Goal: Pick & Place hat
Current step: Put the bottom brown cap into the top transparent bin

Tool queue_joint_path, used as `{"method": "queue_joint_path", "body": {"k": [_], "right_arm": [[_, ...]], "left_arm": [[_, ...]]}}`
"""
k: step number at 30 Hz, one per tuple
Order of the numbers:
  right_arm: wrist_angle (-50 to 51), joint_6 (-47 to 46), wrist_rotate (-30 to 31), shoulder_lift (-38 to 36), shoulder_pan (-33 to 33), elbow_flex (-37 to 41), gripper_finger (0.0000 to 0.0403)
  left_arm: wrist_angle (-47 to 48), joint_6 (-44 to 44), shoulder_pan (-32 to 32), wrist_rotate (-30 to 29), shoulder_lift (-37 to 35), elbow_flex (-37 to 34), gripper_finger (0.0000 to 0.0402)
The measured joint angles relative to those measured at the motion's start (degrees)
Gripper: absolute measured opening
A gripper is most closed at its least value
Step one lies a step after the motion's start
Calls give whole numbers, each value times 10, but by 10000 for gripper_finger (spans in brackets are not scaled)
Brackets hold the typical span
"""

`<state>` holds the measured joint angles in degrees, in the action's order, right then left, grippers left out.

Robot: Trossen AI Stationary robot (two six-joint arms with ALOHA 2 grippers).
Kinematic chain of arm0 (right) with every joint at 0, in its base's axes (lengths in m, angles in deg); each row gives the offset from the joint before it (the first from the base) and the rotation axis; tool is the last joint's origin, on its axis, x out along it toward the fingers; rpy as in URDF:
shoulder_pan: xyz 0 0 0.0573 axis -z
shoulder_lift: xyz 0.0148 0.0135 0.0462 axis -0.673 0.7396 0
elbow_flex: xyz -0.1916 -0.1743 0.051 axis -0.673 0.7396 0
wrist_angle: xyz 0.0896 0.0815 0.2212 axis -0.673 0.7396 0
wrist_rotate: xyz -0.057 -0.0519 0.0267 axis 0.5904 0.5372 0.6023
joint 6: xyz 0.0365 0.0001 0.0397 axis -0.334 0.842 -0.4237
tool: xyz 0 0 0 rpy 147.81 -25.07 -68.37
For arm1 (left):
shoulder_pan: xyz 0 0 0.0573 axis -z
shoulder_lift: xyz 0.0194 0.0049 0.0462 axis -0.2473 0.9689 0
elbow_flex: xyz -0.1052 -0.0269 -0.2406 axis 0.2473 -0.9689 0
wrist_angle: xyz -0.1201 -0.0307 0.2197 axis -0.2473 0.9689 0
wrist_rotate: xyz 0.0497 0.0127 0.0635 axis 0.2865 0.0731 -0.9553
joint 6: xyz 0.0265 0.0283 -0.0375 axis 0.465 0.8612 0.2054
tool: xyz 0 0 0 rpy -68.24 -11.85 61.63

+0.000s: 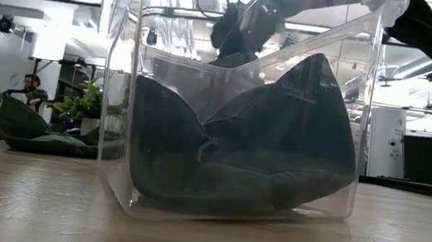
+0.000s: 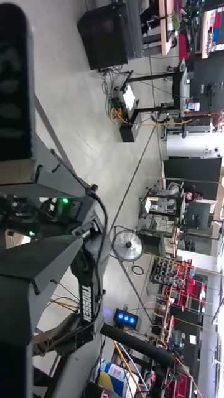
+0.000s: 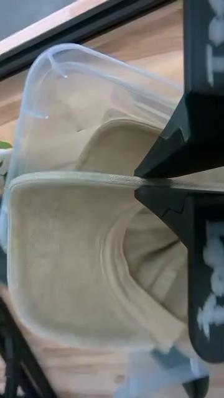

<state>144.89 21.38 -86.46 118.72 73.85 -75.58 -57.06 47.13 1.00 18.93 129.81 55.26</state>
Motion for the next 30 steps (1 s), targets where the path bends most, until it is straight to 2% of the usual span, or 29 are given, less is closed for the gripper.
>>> {"method": "queue_joint_path", "body": {"k": [4,7,11,17,20,26,30], "right_arm": [[-4,11,8,13,-4,0,49],[-4,25,31,16,-9,0,82],[-12,26,40,18,-13,0,145],[-35,2,141,16,-13,-7,244],[-50,5,153,1,-12,-6,279],[-66,-14,155,-49,-7,-8,303],[-13,-45,142,-91,1,-7,296]], "left_arm": [[0,4,0,0,0,0,103],[5,-1,0,0,0,0,103],[7,-1,0,-13,0,-4,103],[7,-1,-1,-18,2,-14,103],[8,-1,-1,-18,2,-18,103],[5,8,-2,-18,2,-19,103],[3,12,-2,-18,2,-19,103]]}}
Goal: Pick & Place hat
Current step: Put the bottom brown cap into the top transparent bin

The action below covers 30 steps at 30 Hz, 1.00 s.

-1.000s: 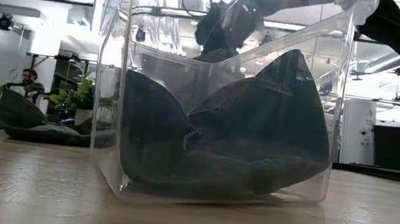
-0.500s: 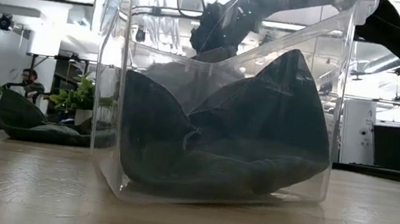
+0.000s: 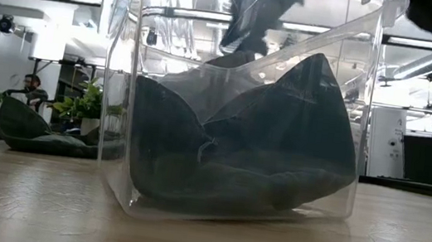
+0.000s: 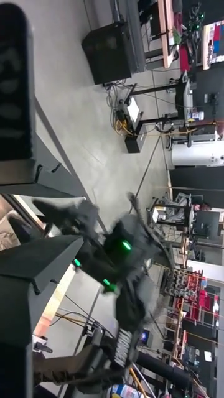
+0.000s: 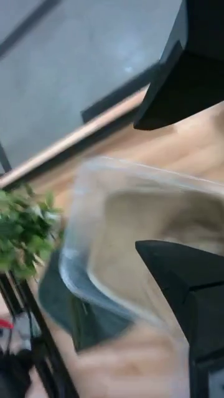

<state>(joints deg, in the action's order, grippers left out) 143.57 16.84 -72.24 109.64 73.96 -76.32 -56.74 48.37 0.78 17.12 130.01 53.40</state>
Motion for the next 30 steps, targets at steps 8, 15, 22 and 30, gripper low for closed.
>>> {"method": "queue_joint_path", "body": {"k": [8,15,22,30], "right_arm": [[180,-5,-14,-76,-1,1,263],[230,-137,-112,-114,-16,1,236],[244,-211,-163,-103,-69,2,211],[260,-266,-157,-37,-126,2,214]], "left_arm": [[-1,0,0,0,0,0,103],[0,0,0,0,0,0,103],[0,0,0,0,0,0,103],[0,0,0,0,0,0,103]]}}
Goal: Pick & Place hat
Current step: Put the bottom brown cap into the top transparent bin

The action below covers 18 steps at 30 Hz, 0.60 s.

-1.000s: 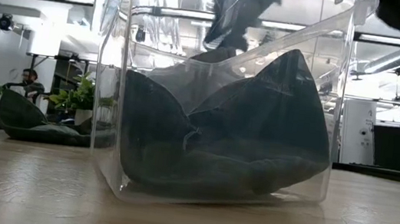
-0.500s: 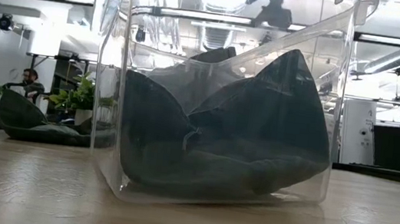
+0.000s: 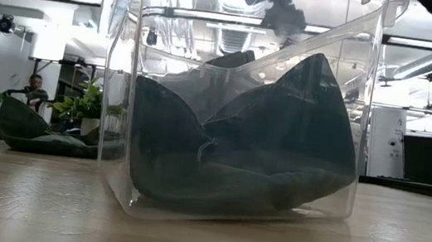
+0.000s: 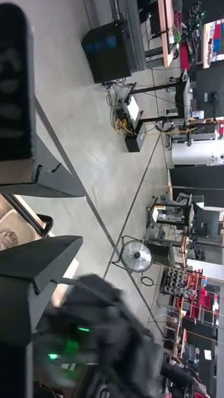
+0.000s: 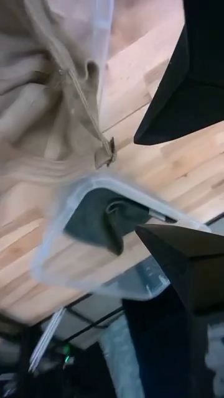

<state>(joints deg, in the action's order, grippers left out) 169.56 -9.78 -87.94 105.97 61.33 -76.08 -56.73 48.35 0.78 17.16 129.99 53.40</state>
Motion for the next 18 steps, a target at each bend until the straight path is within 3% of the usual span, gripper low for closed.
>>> {"method": "queue_joint_path", "body": {"k": [10,18], "right_arm": [[-1,-35,22,30,-4,14,215],[-22,-28,47,31,-4,78,214]], "left_arm": [[0,0,0,0,0,0,103],[-2,0,0,0,0,0,103]]}}
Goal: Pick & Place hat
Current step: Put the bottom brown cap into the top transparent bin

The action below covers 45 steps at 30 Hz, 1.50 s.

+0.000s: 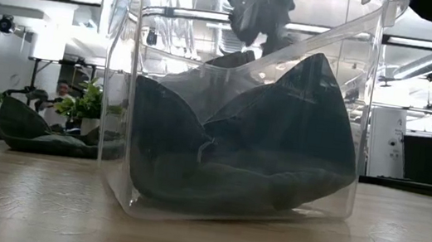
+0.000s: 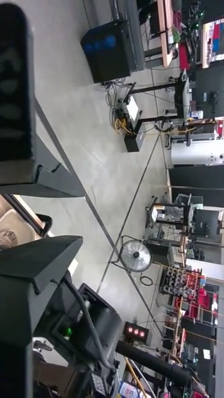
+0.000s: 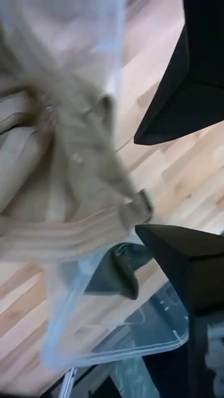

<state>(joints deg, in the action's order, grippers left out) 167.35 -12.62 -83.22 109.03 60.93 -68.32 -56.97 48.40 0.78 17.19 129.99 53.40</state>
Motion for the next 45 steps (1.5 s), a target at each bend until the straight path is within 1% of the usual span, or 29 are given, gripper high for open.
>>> {"method": "queue_joint_path", "body": {"k": [3,7,10,13,19,20,27,33,39,45], "right_arm": [[-27,-1,0,0,1,8,209],[-30,1,0,7,1,13,197],[-45,2,0,9,2,18,177],[-53,2,-1,7,3,19,140],[-79,4,0,7,9,20,31],[-88,4,1,7,12,20,19],[-134,-5,14,7,37,25,10],[-194,-7,15,9,51,64,9],[-236,-4,15,45,53,95,9],[-250,2,18,81,54,82,9]], "left_arm": [[0,0,0,0,0,0,103],[-1,0,0,0,0,0,103],[-2,0,0,0,0,0,103],[-2,0,0,0,0,0,103],[-2,1,0,0,0,0,103],[-2,1,0,0,0,0,103],[-2,1,0,0,0,0,103],[-2,1,0,0,0,0,103],[-2,1,0,0,0,0,103],[0,1,0,0,0,0,103]]}}
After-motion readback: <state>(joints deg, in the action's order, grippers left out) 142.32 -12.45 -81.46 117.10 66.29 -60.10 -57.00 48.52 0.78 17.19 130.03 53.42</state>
